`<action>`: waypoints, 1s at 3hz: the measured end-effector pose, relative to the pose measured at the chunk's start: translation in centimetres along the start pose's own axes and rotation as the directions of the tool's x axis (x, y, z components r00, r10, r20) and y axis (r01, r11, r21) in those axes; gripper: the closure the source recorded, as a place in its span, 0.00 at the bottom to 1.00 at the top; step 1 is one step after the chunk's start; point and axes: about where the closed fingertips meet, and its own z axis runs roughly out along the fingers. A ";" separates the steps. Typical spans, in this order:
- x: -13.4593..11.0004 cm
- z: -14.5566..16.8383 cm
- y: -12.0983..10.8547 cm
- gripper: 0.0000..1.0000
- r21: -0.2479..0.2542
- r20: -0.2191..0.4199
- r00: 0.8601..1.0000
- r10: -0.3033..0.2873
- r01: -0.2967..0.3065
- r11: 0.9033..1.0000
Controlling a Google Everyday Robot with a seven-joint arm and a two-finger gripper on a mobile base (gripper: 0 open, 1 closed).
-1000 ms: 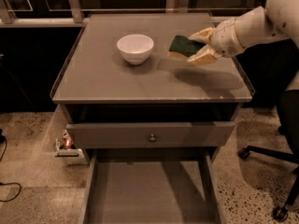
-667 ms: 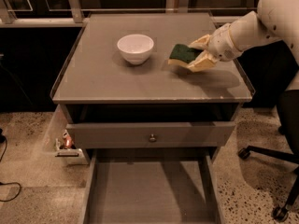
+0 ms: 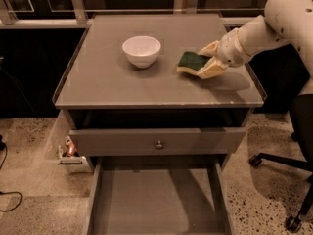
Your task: Pick sponge from middle drawer and place on counter
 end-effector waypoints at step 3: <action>0.0 0.0 0.0 0.04 0.000 0.000 1.000 0.000 0.000 1.000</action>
Offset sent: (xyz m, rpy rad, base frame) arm 0.0000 0.0000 0.0000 0.0000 0.0000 0.0000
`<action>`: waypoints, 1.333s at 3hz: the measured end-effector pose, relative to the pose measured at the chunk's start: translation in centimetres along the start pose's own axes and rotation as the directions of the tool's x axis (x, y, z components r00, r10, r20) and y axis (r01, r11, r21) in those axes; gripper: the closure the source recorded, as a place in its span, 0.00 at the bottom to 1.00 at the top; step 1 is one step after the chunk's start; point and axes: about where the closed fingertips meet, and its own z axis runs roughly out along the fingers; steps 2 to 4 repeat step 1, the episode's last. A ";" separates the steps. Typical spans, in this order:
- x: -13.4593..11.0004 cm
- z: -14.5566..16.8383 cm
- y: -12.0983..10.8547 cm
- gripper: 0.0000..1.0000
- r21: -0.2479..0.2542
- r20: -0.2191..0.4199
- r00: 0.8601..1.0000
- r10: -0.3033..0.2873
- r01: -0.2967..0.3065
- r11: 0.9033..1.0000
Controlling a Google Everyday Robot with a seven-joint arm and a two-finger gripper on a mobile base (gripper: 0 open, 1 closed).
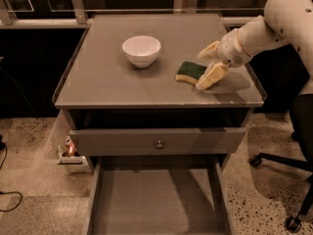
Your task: Pick sponge from middle drawer and place on counter
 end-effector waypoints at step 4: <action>0.0 0.0 0.0 0.00 0.000 0.000 1.000 0.000 0.000 1.000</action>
Offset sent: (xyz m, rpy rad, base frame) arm 0.0000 0.0000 0.0000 0.0000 0.0000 0.0000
